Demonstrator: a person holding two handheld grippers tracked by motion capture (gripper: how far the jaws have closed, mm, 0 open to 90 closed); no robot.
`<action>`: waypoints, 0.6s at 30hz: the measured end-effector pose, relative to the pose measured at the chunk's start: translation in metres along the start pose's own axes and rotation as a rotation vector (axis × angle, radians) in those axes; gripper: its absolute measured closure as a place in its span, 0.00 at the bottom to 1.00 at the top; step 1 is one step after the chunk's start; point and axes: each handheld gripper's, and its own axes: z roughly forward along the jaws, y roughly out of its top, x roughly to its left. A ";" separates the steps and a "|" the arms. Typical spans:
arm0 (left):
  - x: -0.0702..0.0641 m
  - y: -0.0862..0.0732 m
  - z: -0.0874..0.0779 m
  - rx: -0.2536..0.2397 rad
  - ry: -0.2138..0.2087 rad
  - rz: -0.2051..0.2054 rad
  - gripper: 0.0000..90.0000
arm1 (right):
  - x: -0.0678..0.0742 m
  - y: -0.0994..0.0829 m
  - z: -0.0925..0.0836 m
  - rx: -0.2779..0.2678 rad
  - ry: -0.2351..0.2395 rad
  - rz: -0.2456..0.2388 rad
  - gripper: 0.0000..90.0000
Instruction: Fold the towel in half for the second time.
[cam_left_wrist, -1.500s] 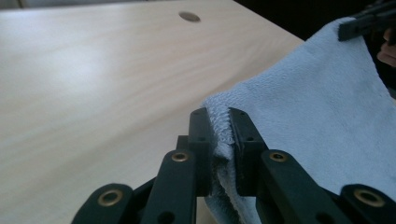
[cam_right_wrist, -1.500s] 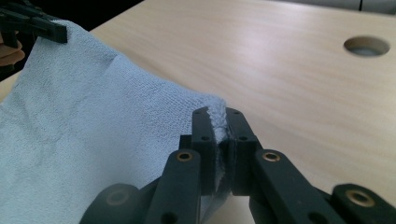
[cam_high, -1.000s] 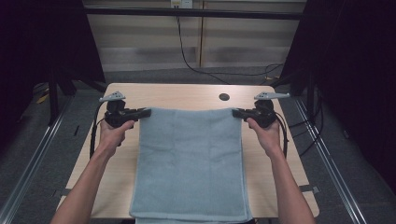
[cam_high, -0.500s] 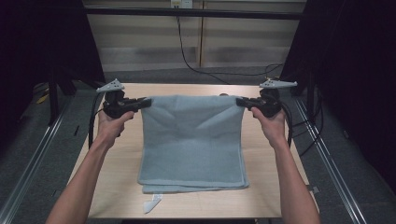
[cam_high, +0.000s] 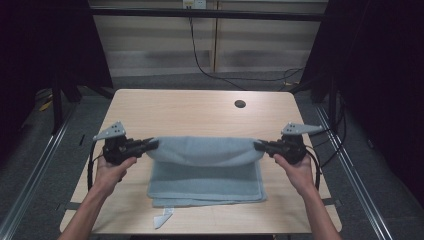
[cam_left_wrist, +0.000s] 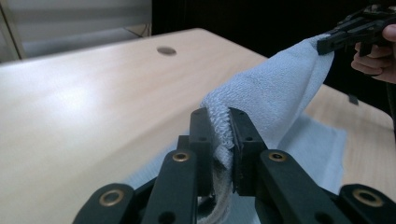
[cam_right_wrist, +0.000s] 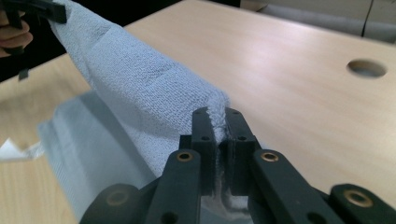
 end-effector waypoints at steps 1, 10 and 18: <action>-0.003 -0.007 -0.001 0.009 -0.008 -0.008 0.90 | 0.003 -0.008 0.000 0.006 0.011 0.003 0.94; -0.027 -0.062 -0.015 0.116 -0.070 -0.044 0.85 | 0.027 -0.064 0.001 0.121 0.079 0.028 0.85; -0.023 -0.059 -0.035 0.021 -0.017 -0.106 0.56 | 0.030 -0.064 -0.027 -0.022 0.047 0.082 0.62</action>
